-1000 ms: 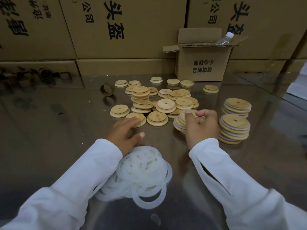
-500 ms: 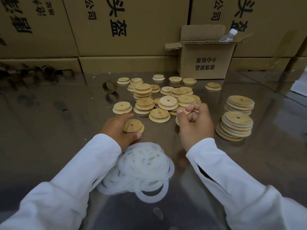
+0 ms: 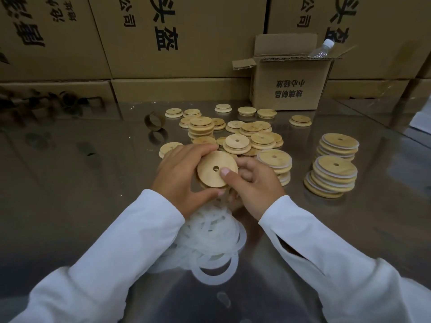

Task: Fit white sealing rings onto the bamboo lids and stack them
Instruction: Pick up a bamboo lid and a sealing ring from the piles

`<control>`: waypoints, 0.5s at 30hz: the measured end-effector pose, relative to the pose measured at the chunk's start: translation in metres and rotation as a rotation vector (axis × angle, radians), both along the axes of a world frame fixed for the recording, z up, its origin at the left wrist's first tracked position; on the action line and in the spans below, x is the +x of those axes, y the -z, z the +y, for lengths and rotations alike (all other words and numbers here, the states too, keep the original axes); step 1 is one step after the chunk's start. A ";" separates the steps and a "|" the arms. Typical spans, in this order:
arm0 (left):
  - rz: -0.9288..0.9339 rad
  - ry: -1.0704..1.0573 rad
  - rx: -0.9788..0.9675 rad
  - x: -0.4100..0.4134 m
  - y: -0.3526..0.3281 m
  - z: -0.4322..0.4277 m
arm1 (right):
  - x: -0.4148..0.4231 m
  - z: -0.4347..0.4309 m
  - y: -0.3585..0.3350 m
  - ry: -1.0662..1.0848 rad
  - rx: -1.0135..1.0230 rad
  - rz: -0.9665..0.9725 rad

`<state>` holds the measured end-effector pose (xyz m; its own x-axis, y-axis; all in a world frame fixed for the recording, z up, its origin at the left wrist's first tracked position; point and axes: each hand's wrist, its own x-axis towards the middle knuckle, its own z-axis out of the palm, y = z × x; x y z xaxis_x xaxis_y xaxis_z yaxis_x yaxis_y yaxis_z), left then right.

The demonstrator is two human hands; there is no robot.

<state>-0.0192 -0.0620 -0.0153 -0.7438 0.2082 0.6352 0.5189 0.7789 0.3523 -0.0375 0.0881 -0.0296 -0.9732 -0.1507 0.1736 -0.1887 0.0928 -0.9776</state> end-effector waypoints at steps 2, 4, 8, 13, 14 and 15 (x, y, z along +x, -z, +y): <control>-0.154 -0.004 0.171 0.000 -0.001 0.002 | 0.000 0.001 -0.001 0.032 -0.004 0.018; -0.323 -0.029 0.426 -0.002 -0.002 0.000 | 0.002 0.000 -0.002 -0.003 -0.048 0.032; -0.587 0.097 0.827 -0.007 0.000 -0.007 | 0.006 -0.004 -0.001 -0.112 -0.096 0.068; -0.626 0.052 1.117 -0.010 0.000 -0.012 | 0.003 0.000 0.005 0.060 0.332 0.179; -0.627 0.028 1.149 -0.012 0.000 -0.013 | 0.002 0.002 0.006 0.079 0.527 0.209; -0.631 0.012 1.176 -0.013 0.001 -0.013 | 0.002 0.003 0.007 0.083 0.693 0.220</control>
<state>-0.0319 -0.0754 -0.0158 -0.9769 -0.2135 -0.0100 0.0238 -0.1555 0.9875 -0.0350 0.0908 -0.0361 -0.9398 -0.2244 0.2579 -0.3396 0.6988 -0.6296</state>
